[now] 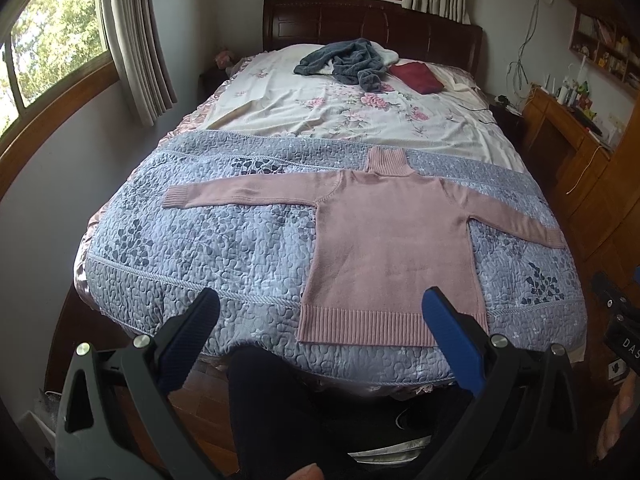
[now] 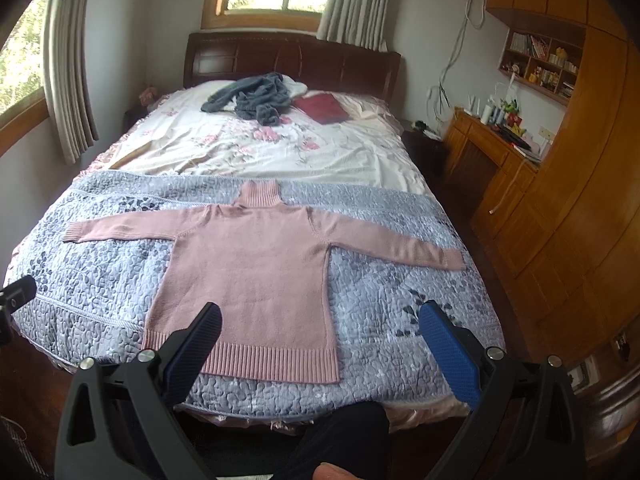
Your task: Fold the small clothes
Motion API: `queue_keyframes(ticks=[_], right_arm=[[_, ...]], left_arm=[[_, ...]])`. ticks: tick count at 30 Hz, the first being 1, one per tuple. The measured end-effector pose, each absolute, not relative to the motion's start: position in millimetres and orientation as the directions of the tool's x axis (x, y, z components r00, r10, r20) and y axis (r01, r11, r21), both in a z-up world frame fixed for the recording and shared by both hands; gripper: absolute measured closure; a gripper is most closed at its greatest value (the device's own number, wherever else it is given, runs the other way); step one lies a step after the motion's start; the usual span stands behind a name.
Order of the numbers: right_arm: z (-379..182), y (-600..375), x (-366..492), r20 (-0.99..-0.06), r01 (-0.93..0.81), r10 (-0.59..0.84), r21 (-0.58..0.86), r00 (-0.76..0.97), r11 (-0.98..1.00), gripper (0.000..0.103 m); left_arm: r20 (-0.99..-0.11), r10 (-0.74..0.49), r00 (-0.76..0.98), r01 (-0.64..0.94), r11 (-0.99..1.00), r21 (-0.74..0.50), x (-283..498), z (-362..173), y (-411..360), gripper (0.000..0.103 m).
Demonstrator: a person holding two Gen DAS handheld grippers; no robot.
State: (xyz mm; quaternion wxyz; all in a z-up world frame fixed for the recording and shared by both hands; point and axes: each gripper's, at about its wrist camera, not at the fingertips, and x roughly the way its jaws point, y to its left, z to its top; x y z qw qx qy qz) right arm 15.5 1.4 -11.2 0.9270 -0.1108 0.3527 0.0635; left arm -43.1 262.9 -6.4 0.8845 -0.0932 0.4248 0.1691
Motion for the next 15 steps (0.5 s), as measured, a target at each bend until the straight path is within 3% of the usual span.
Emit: queue_keyframes(ticks=[3, 6, 10, 15], right_arm=[[-21.4, -3.1, 23.9, -0.645, -0.338, 0.207, -0.086, 0.736, 0.937, 0.004], [-39.0, -11.4, 48.6, -0.672, -0.306, 0.190, -0.056, 0.716, 0.950, 0.004], [-66.3, -36.7, 91.2, -0.708, -0.258, 0.168, -0.021, 0.686, 0.966, 0.004], [-110.9, -94.7, 154.9, -0.791, -0.136, 0.152, 0.088, 0.593, 0.987, 0.019]], left_arm=[[-0.750, 0.181, 0.636, -0.370, 0.925, -0.091, -37.8, -17.2, 273.2, 0.003], [-0.729, 0.090, 0.678, -0.342, 0.917, -0.205, -27.7, -26.3, 284.9, 0.003], [-0.739, 0.156, 0.656, -0.348, 0.931, -0.112, -2.1, -36.4, 280.3, 0.003], [-0.746, 0.139, 0.651, -0.308, 0.947, -0.093, 26.2, -49.1, 276.6, 0.003]])
